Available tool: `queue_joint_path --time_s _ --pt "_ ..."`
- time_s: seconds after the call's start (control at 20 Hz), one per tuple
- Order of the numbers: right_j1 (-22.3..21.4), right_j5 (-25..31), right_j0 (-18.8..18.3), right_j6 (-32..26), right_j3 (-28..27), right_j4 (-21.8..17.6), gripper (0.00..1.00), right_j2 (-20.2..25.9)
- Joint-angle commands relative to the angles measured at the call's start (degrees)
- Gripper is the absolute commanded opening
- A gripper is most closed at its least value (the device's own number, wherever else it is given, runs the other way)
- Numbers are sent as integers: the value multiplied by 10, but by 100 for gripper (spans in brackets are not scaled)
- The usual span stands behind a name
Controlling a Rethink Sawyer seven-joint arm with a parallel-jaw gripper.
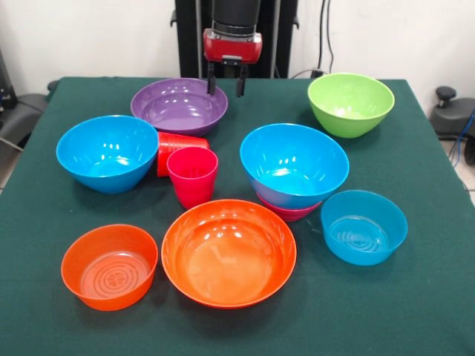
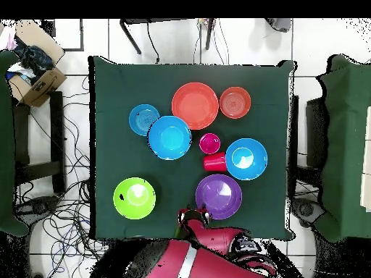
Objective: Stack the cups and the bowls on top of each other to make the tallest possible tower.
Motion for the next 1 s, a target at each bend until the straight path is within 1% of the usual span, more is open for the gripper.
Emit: queue_joint_path --time_s 0.05,0.2,0.3,0.6,1.0 --pt "55 -56 25 79 -26 12 100 6" --pt "86 -112 67 82 -29 51 100 -39" --pt "95 -127 77 82 -31 63 100 -52" --pt "103 -138 79 79 -43 70 100 -56" --pt "107 -135 81 78 -53 83 100 -61"
